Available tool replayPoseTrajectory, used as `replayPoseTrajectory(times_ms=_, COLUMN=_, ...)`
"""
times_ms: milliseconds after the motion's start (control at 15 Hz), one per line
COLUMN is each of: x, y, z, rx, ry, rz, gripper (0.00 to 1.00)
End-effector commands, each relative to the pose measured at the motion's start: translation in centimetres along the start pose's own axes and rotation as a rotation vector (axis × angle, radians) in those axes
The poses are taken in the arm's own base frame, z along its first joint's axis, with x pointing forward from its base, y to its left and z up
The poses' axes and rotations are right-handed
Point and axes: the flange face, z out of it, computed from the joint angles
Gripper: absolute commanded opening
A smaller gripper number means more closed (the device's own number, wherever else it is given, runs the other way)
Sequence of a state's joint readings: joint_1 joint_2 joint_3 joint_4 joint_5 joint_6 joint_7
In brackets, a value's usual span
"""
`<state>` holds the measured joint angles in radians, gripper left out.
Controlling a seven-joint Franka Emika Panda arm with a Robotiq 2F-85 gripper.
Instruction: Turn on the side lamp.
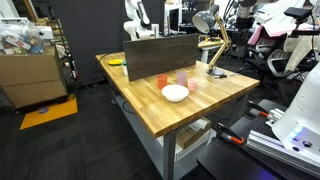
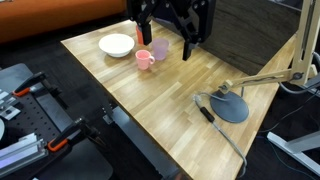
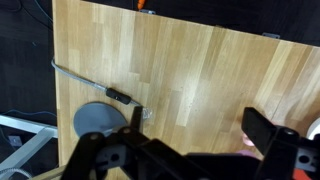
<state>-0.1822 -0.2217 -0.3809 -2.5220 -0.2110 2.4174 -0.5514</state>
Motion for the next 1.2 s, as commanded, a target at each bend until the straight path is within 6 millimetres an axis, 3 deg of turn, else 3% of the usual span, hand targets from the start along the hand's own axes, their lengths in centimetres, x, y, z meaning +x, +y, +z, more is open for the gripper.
replayPoseTrajectory(times_ms=0, x=0.0, y=0.0, z=-0.1, rx=-0.001, ry=0.000, rz=-0.001, gripper=1.00)
replayPoseTrajectory(times_ms=267, x=0.0, y=0.0, z=-0.1, rx=-0.001, ry=0.001, rz=-0.003, gripper=1.00)
replayPoseTrajectory(times_ms=867, x=-3.3, y=8.6, z=0.1, rx=0.001, ry=0.032, rz=0.060, gripper=1.00)
replayPoseTrajectory(times_ms=933, x=-3.2, y=9.2, z=0.2, rx=0.023, ry=0.045, rz=0.064, gripper=1.00)
replayPoseTrajectory(times_ms=1000, x=-3.8, y=8.1, z=-0.2, rx=0.006, ry=0.033, rz=0.076, gripper=1.00)
replayPoseTrajectory(times_ms=1133, x=-3.5, y=8.7, z=0.2, rx=0.018, ry=0.038, rz=0.075, gripper=1.00)
